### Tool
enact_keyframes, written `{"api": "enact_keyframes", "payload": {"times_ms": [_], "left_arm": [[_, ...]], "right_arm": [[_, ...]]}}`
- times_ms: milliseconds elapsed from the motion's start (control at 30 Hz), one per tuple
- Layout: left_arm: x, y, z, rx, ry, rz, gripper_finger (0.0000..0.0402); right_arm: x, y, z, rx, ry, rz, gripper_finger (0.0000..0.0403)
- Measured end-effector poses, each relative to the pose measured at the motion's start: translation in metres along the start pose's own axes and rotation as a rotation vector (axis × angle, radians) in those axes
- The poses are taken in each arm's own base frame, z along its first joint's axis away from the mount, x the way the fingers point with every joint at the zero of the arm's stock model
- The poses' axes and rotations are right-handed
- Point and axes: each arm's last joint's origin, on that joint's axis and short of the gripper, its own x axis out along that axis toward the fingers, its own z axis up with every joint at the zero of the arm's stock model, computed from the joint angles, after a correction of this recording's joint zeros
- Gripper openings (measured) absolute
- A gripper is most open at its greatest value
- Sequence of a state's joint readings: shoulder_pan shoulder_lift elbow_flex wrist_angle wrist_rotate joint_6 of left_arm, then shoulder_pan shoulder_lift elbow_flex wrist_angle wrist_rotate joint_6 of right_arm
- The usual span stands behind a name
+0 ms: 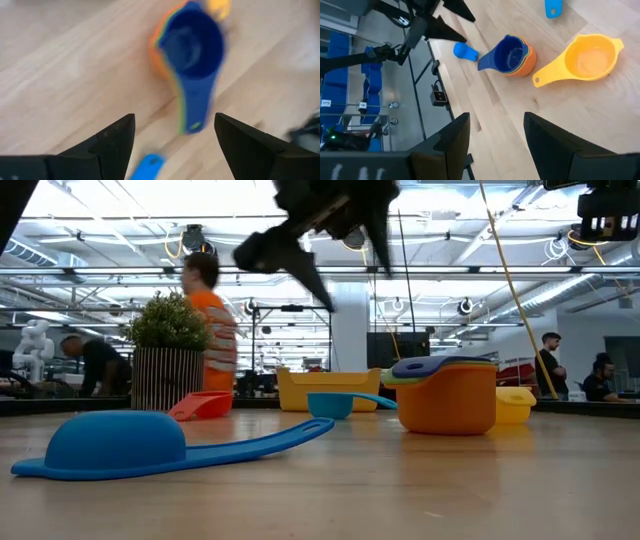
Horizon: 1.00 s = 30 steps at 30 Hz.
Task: Nest measuring cups in basket
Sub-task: Stack the dark blue measuring cup on top of the green measuring cup
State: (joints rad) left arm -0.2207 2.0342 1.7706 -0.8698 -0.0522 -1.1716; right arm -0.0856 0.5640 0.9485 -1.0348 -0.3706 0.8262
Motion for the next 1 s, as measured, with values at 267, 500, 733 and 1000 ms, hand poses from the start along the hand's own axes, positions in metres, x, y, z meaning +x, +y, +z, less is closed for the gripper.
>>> {"api": "enact_keyframes", "payload": {"times_ms": [267,500,733,1000], "left_arm": [[0.004,-0.006,-0.014,0.11,-0.004,0.001,0.0276],[0.003,-0.012,-0.016,0.015,-0.065,-0.035,0.0276],[0.013,-0.021,-0.029,0.029,-0.098,-0.061,0.0322],[0.037,-0.021,-0.037,0.024,-0.091,-0.013,0.0387]], "right_arm": [[0.0,0.001,0.001,-0.009,-0.011,0.006,0.0181],[0.0,0.0,0.001,-0.009,-0.032,-0.012,0.0181],[0.0,0.0,0.002,-0.008,-0.049,-0.028,0.0181],[0.0,0.001,0.003,-0.012,-0.055,-0.022,0.0181]]}}
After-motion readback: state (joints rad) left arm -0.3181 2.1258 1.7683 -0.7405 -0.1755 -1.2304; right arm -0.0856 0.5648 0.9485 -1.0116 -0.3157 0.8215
